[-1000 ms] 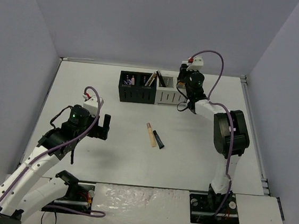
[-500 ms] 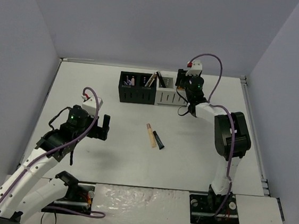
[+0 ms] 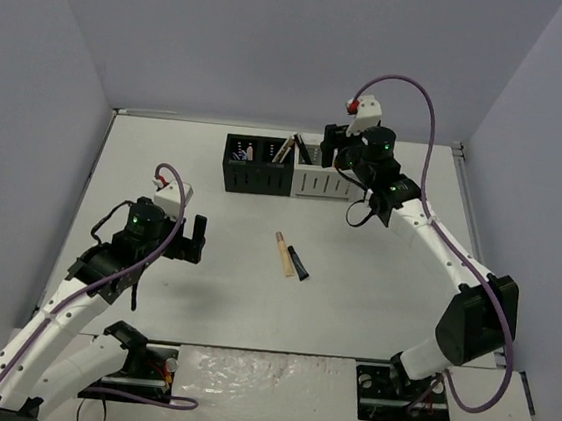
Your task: Organize the makeup
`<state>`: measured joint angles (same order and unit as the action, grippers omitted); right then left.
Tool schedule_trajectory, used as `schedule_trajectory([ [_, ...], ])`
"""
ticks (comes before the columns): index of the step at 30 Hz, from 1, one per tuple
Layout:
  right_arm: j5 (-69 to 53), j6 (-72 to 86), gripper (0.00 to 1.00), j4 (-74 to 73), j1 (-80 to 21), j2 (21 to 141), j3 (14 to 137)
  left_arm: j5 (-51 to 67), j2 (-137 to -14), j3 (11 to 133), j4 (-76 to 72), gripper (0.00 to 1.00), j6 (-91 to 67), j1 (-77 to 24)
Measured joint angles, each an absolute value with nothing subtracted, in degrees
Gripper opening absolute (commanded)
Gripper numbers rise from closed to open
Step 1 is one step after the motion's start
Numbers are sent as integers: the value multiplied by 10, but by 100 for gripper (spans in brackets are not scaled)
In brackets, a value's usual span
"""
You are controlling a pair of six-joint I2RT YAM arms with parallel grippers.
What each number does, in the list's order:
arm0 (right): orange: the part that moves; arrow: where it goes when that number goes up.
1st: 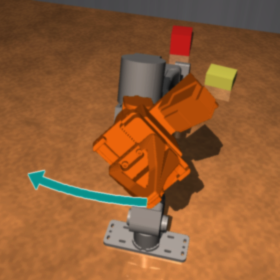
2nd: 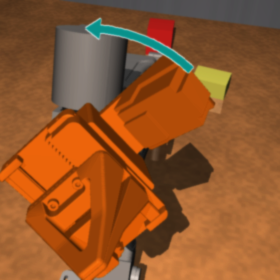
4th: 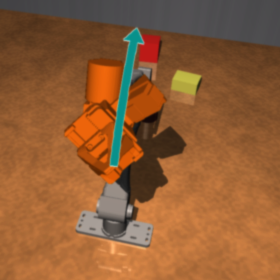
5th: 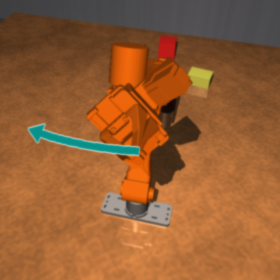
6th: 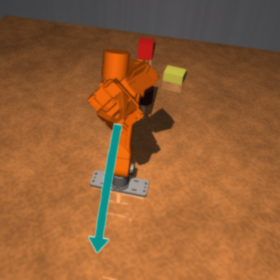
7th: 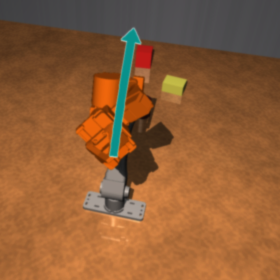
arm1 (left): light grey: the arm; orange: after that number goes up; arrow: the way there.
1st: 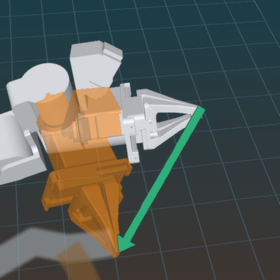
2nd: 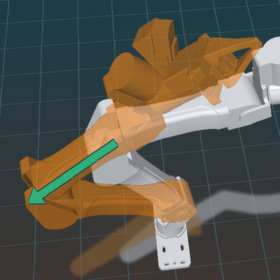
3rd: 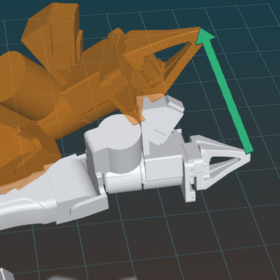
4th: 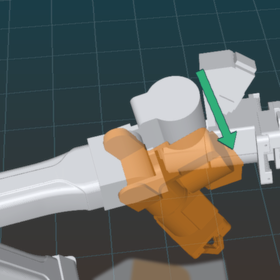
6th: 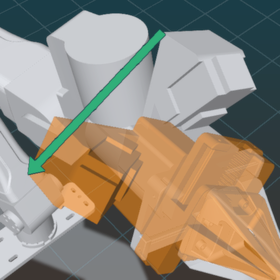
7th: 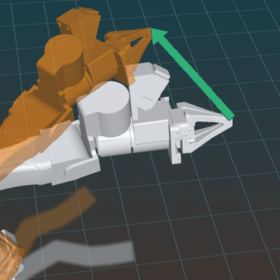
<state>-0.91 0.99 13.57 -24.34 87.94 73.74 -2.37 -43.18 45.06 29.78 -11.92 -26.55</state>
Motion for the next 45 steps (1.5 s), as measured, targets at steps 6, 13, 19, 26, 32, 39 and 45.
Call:
schedule_trajectory([
  [6,-19,36,64,-1,-361,857,695,-27,-429,451,298,97,-119,-265],
  [13,-6,81,47,-82,-423,898,608,-30,-429,451,301,97,-119,-265],
  [19,6,103,40,-88,-431,952,591,-31,-435,451,302,97,-119,-265],
  [26,17,108,37,-78,-432,981,591,-30,-442,451,302,97,-119,-265],
  [32,19,112,31,-64,-432,1018,592,-31,-442,451,303,97,-119,-265],
  [39,21,118,12,-52,-421,1023,589,-33,-442,451,306,97,-119,-265],
  [45,22,115,3,-59,-385,993,575,-33,-442,451,306,97,-119,-265],
])
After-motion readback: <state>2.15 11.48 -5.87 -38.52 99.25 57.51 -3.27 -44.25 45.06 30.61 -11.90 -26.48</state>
